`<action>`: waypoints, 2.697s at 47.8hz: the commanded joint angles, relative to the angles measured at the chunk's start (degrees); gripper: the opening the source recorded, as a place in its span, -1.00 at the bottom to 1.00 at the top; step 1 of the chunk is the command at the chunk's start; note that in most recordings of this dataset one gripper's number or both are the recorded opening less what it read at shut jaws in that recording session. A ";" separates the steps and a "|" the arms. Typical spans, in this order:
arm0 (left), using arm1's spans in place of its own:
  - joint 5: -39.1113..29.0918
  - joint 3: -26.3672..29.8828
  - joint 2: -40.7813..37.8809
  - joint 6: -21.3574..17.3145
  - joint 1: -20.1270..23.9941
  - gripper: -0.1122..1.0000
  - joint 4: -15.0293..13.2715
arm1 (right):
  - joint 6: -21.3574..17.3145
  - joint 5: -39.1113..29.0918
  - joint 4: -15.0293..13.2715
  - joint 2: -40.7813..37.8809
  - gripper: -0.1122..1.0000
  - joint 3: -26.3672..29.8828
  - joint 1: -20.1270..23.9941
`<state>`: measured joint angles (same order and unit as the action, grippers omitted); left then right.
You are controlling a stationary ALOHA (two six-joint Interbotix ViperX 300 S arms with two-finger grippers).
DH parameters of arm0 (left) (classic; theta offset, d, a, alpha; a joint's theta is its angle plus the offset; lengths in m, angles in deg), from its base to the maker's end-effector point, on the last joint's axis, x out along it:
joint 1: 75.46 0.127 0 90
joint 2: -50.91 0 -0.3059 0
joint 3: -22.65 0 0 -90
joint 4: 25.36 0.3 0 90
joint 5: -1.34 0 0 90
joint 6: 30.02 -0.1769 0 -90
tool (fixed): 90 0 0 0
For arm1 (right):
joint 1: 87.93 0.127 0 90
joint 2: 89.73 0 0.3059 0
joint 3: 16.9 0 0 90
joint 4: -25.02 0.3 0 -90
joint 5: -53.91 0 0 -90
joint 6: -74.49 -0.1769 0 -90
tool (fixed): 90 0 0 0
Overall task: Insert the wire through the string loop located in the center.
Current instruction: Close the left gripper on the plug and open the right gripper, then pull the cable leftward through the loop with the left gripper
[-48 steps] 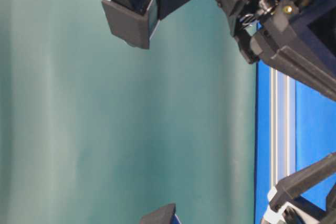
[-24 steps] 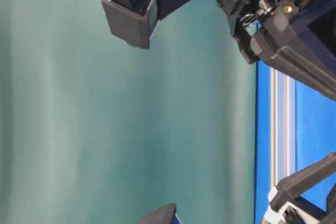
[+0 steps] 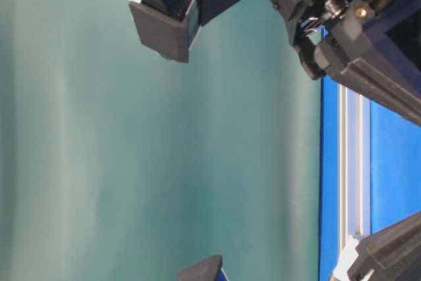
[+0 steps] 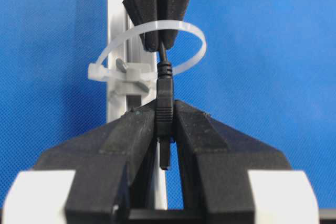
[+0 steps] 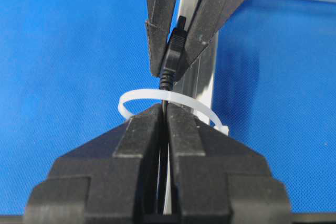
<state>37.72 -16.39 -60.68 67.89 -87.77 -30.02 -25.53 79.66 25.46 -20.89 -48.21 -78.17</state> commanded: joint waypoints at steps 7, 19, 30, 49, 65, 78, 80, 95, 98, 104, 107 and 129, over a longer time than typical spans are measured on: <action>0.26 0.44 0.97 0.00 0.00 -0.67 0.00 | -0.09 -0.79 0.00 0.79 -0.85 0.35 0.18; 0.18 0.35 1.14 0.09 0.00 -0.67 -0.09 | -0.35 -1.58 0.09 0.79 -0.63 0.35 0.18; 0.18 0.09 1.58 0.00 0.00 -0.67 -0.09 | -0.35 -2.02 0.44 0.79 0.49 0.35 0.18; -0.70 -1.76 3.78 -0.26 0.00 -0.67 0.00 | -0.35 -2.20 0.44 0.88 0.55 0.26 0.18; -0.88 -12.66 11.87 0.26 0.00 -0.67 0.00 | -0.35 -2.20 0.44 1.67 0.55 -0.35 0.62; -0.79 -22.32 19.16 1.49 -0.44 -0.67 0.00 | -0.35 -2.20 0.44 2.90 0.55 -0.26 0.70; -0.88 -23.82 20.48 1.49 -0.53 -0.67 0.00 | -0.35 -2.20 0.44 2.99 0.55 -0.26 0.70; -4.48 -29.00 28.30 1.58 -1.58 -0.67 0.09 | -0.35 -2.20 0.44 3.08 0.55 0.18 0.70; -6.50 -29.00 29.36 1.67 -1.93 -0.67 0.09 | -0.35 -2.20 0.44 2.99 0.55 0.26 0.70; -10.11 -28.21 30.06 1.67 -2.46 -0.67 0.09 | -0.35 -2.20 0.44 2.99 0.55 0.26 0.70; -11.07 -27.77 29.97 1.58 -2.64 -0.67 0.09 | -0.26 -2.20 0.44 2.99 0.55 0.26 0.70; -11.69 -27.33 29.53 0.18 -3.60 -0.67 0.35 | -0.26 -2.20 0.44 3.16 0.55 -0.09 0.70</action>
<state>25.95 -44.17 -31.59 68.15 -91.11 -29.93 -25.89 77.20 25.81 -19.83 -48.91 -77.56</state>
